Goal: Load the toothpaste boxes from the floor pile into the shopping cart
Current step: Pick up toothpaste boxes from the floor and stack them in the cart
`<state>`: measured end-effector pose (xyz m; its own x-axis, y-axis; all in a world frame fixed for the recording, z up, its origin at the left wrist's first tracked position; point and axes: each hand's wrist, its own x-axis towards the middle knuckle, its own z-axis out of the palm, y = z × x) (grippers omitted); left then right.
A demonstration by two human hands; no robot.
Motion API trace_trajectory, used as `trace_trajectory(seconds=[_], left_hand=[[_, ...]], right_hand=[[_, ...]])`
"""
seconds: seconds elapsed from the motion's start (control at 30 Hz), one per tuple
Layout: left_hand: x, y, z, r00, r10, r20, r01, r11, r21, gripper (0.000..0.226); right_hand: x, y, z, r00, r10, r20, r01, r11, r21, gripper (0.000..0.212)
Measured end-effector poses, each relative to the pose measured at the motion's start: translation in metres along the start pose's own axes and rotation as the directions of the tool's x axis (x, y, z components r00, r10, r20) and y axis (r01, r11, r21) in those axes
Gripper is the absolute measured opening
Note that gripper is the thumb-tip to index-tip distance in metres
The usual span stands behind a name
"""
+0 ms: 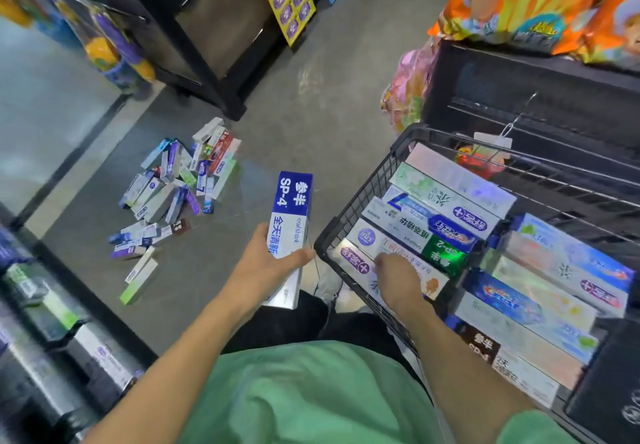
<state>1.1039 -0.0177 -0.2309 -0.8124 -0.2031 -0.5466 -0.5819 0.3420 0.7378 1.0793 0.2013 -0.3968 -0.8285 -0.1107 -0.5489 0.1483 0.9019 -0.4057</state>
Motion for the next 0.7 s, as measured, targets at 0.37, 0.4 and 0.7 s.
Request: trace_trajectory(seconds=[0.37,0.4,0.7], left_hand=[[0.005,0.019,0.032,0.988,0.069,0.14,-0.1,0.969,0.225,0.066],[0.005,0.023,0.038,0.983,0.087,0.164,-0.129,0.956,0.265,0.066],[0.019,0.059,0.093,0.849,0.196,0.491,-0.491,0.634,0.597,0.077]], right_hand=[[-0.02,0.034,-0.014,0.994,-0.041,-0.104,0.047,0.998,0.05,0.038],[-0.026,0.041,-0.02,0.992,-0.025,-0.122,0.032,0.998,0.052,0.04],[-0.089,0.1,-0.062,0.942,0.14,-0.306,-0.117,0.989,0.094,0.042]])
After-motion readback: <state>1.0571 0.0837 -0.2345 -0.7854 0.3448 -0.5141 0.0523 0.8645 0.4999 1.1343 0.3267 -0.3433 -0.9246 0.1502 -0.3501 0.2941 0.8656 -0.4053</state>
